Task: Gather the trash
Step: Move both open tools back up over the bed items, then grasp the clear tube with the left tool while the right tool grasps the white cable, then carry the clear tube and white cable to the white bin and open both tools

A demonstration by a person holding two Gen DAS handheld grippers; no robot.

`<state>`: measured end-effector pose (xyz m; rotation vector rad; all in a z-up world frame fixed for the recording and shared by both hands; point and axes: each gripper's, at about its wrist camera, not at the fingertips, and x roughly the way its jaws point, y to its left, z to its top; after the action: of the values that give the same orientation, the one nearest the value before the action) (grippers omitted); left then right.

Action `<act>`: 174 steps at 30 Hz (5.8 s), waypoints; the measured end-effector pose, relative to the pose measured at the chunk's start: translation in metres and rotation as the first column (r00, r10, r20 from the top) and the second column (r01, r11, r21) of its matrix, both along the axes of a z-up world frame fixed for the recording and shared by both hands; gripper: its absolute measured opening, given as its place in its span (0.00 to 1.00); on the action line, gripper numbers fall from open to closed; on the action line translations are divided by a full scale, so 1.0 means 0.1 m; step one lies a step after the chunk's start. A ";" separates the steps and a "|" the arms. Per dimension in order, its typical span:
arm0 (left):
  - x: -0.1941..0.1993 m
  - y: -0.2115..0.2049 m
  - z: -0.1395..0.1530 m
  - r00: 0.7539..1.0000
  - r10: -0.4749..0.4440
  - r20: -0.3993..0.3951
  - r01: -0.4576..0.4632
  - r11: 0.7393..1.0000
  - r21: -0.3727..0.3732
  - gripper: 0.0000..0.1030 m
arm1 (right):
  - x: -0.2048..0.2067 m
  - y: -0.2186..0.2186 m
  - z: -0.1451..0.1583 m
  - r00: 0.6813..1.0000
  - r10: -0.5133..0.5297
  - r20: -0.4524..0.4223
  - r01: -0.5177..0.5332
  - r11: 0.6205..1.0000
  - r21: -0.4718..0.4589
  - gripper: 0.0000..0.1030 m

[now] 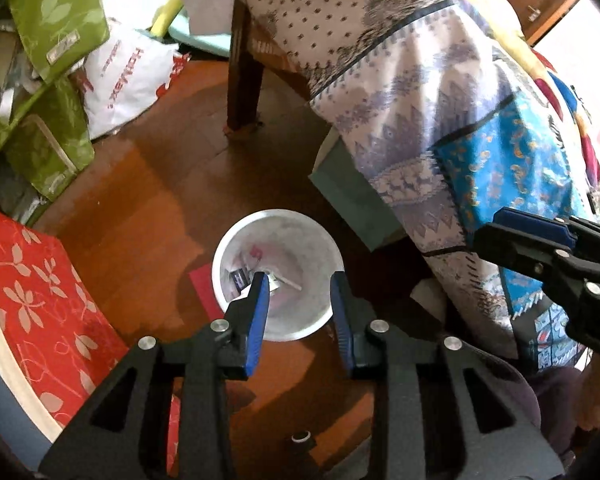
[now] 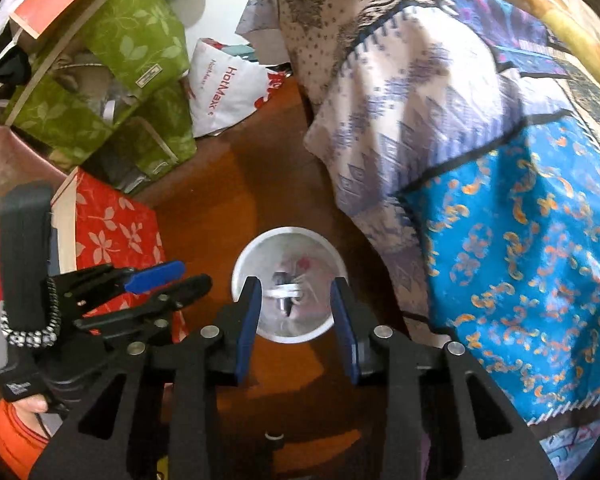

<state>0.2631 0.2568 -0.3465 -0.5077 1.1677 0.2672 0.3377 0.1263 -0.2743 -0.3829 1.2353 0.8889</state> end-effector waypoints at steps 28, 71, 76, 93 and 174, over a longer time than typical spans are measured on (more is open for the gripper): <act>-0.18 -1.31 2.07 0.932 -0.177 0.318 0.098 0.964 0.248 0.32 | -0.40 -1.54 1.65 0.920 -0.232 0.314 0.136 0.944 0.299 0.32; 2.34 -3.49 1.29 0.825 -0.510 0.243 0.475 0.860 0.188 0.48 | 1.74 -3.99 0.88 0.641 -0.667 0.378 0.623 0.741 0.250 0.77; 2.54 -3.56 1.11 0.826 -0.521 0.215 0.490 0.852 0.184 0.48 | 2.04 -3.96 0.65 0.690 -0.674 0.265 0.620 0.739 0.264 0.77; 2.99 -3.95 0.94 0.840 -0.511 0.184 0.491 0.859 0.146 0.48 | 2.12 -3.96 0.41 0.754 -0.614 0.234 0.573 0.789 0.222 0.20; 0.09 -1.29 1.77 0.903 -0.268 0.335 0.146 0.926 0.349 0.07 | 0.08 -1.51 1.40 0.917 -0.279 0.284 0.197 0.938 0.286 0.14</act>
<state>0.2724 0.1275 -0.1693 -0.1345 0.7721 0.1555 0.3461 -0.0242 -0.1339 -0.1568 0.8332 0.7256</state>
